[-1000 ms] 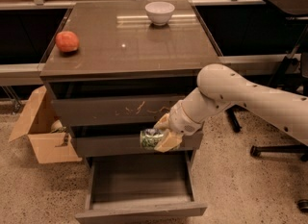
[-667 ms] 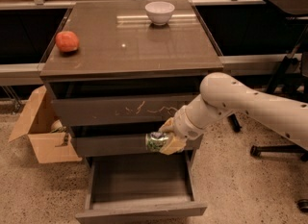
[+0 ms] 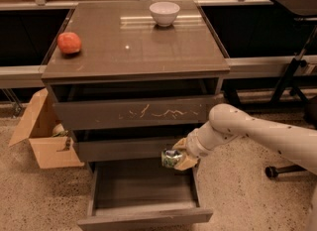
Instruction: Place green can into bottom drawer
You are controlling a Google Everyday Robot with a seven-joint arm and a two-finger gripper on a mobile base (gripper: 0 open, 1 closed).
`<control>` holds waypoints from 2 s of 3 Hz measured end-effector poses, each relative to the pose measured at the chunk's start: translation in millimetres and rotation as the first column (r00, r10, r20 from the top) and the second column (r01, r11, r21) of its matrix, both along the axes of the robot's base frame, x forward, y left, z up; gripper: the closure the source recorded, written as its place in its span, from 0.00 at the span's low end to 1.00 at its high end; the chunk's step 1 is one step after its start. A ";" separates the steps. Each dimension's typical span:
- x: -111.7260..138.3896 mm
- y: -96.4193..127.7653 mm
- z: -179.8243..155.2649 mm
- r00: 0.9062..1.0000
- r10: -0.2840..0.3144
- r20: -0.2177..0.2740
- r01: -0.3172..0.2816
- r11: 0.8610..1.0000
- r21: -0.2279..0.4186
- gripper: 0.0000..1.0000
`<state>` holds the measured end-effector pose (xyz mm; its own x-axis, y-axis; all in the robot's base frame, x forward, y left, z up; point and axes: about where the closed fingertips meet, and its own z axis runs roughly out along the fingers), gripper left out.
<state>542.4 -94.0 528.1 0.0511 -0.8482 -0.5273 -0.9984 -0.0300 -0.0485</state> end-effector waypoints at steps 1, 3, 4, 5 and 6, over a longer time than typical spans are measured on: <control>10.5 -3.0 -59.6 0.999 0.020 -0.038 -0.019 0.999 0.045 1.00; 14.8 -2.9 -85.4 0.998 0.025 -0.049 -0.022 0.997 0.067 1.00; 23.8 5.3 -142.6 0.996 0.058 -0.066 -0.052 0.994 0.096 1.00; 24.8 11.0 -178.2 0.994 0.074 -0.085 -0.066 0.993 0.102 1.00; 26.5 12.6 -224.0 0.990 0.067 -0.127 -0.051 0.990 0.128 0.96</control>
Offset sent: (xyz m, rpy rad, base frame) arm 0.0111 -0.0047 -0.0464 0.0349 0.0251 0.0169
